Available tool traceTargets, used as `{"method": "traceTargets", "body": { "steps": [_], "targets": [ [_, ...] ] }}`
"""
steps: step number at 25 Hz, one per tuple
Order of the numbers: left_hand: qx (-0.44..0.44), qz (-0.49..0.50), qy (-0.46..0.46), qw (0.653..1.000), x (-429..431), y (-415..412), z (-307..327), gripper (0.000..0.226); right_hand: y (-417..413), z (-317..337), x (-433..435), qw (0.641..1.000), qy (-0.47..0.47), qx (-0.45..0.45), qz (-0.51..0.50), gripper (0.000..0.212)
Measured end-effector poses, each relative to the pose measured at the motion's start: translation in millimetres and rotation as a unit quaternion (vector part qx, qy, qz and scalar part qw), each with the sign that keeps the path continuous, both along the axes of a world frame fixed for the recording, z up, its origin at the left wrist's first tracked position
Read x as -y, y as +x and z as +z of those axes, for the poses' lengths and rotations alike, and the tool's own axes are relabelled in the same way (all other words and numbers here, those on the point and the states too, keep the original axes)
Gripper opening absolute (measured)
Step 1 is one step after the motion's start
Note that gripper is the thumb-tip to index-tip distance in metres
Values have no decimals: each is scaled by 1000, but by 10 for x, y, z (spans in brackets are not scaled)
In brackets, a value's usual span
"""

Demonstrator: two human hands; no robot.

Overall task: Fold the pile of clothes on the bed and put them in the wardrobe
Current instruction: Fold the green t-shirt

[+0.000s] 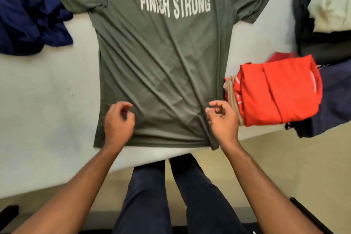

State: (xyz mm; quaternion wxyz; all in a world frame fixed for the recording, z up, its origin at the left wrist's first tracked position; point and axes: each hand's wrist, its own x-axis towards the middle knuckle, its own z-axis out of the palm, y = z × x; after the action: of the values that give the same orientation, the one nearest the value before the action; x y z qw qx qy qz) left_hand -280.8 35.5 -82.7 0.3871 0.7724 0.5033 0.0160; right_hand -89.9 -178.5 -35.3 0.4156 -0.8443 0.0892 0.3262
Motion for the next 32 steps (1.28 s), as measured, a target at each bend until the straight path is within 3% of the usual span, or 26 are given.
{"method": "traceTargets", "body": {
  "steps": [3, 6, 11, 13, 16, 18, 20, 23, 26, 28, 30, 32],
  "targets": [
    [56, -106, -53, 991, 13, 1033, -64, 23, 1029, -64, -562, 995, 82, 29, -39, 26],
    [110, -196, -38, 974, 44, 2245, -146, 26, 2154, -422, -822, 993, 0, 94, -64, 44],
    [124, -290, 64, 947, 207, 4031, -326, 46, 3557, -912, -946, 985, -75, 93, -122, 77],
    [37, -317, 64, 946, 317, 4478, -373, 66, 3888, -978, -1009, 985, -84, 94, -115, 70],
    [-81, -330, 94, 936, 420, 4803, -458, 79, 4179, -979, -1007, 992, -58, 63, -91, 31],
    [-81, -339, 149, 925, 488, 4874, -505, 67, 4232, -963, -931, 995, -34, 79, -51, 34],
    [-35, -335, 176, 925, 541, 4879, -548, 42, 4209, -901, -940, 984, 24, 177, -21, 39],
    [140, -177, -8, 974, 487, 4847, -458, 11, 4038, -696, -1114, 953, 126, 273, -19, 41],
    [256, 40, -164, 952, 205, 4595, -255, 14, 3767, -510, -1556, 939, 194, 284, -16, 44],
    [260, 143, -219, 929, -25, 4317, -212, 26, 3547, -486, -1959, 953, 192, 230, 48, 39],
    [207, 200, -249, 924, -230, 4053, -300, 30, 3352, -641, -2256, 968, 161, 121, 151, 22],
    [148, 245, -269, 920, -411, 3782, -413, 26, 3187, -805, -2357, 961, 110, 104, 231, 12]
  ]
}}
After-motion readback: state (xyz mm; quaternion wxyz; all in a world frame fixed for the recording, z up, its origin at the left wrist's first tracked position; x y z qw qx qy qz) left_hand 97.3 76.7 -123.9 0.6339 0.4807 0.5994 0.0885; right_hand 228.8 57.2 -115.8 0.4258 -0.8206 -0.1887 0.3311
